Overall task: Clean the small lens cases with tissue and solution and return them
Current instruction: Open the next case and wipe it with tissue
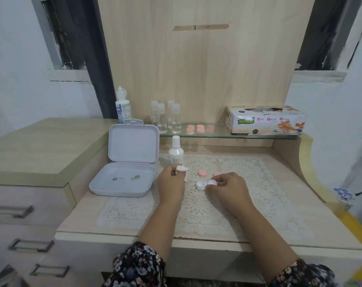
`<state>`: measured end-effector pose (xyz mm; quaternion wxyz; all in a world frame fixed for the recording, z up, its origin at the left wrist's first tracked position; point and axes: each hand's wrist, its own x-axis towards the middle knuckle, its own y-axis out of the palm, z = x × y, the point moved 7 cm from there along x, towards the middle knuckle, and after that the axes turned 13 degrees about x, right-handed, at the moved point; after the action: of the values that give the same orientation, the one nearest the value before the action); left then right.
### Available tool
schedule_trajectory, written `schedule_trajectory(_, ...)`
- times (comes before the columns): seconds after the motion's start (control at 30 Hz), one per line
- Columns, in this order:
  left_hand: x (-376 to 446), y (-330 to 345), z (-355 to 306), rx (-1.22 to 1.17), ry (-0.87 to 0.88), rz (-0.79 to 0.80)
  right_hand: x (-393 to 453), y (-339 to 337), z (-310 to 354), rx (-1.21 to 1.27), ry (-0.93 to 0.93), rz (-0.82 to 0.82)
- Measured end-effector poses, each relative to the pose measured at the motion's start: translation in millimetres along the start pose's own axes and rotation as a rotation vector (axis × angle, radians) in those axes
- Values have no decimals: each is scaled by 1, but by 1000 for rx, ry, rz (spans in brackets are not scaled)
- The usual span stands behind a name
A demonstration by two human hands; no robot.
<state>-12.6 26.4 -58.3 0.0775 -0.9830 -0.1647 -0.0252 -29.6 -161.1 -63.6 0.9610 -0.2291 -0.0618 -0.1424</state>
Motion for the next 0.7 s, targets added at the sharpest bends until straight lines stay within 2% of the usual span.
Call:
schedule_trajectory(0.13,-2,1,-1,25,-12,20,3,-1,-4,53,11,9)
schedule_trajectory(0.2,-2,2,-1,42,-23,40,3,-3,-7,179,48,-10)
schedule_trajectory(0.33,-1,2,-2,61,-84,118,-5,-4,-10,824,258,-56)
schedule_trajectory(0.43,-3,1,-5,29,-117,215,-4,-3,-15,1036,382,-60)
schedule_trajectory(0.53,-8,-5,-6,52,-116,275,-1,-5,-15,1058,444,-76)
schedule_trajectory(0.6,-13,-11,-5,60,-131,295,-2,-8,-9,962,439,-64)
schedule_trajectory(0.7,-22,-24,-7,61,-127,306,-1,-19,4,765,292,-126)
